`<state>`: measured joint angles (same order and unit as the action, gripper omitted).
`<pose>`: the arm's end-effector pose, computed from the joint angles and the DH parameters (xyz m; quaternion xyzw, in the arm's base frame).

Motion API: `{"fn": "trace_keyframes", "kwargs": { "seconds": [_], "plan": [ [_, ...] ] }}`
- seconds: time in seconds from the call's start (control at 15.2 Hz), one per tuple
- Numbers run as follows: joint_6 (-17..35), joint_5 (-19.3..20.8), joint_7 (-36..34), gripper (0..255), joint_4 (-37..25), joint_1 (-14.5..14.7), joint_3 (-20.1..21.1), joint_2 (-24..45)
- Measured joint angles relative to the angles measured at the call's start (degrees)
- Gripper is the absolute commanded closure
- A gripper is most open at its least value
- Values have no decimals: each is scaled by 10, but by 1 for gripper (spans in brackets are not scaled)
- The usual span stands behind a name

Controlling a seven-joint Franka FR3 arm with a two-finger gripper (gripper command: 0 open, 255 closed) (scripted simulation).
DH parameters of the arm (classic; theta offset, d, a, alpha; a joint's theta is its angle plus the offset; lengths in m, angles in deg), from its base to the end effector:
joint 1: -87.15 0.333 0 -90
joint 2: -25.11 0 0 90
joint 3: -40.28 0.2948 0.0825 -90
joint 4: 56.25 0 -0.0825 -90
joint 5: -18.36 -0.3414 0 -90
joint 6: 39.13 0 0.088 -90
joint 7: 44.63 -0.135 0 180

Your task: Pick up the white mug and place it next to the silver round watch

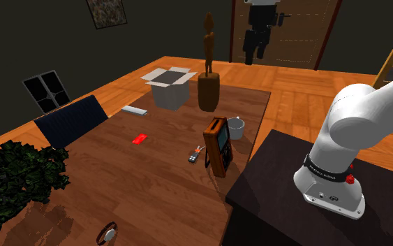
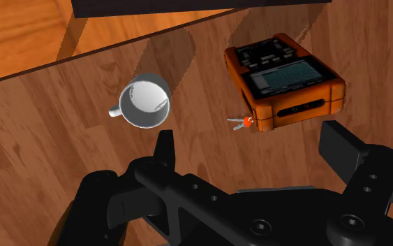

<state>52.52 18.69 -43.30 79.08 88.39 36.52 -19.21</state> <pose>0.2852 -0.0176 0.5435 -0.9998 0.0011 -0.0055 0.0199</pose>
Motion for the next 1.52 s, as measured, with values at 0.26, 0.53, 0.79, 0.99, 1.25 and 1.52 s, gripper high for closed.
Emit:
{"fn": "trace_keyframes", "kwargs": {
  "seconds": [0.26,0.53,0.79,0.99,1.25,1.52],
  "plan": [
    [40,5,4,0,38,-2,-3,4],
    [116,14,10,0,86,-4,-8,35],
    [201,26,20,0,133,-9,-19,74],
    [274,33,24,0,162,-12,-25,121],
    [361,42,29,0,186,-15,-32,186],
    [453,48,36,0,191,-18,-41,273]
  ]
}}
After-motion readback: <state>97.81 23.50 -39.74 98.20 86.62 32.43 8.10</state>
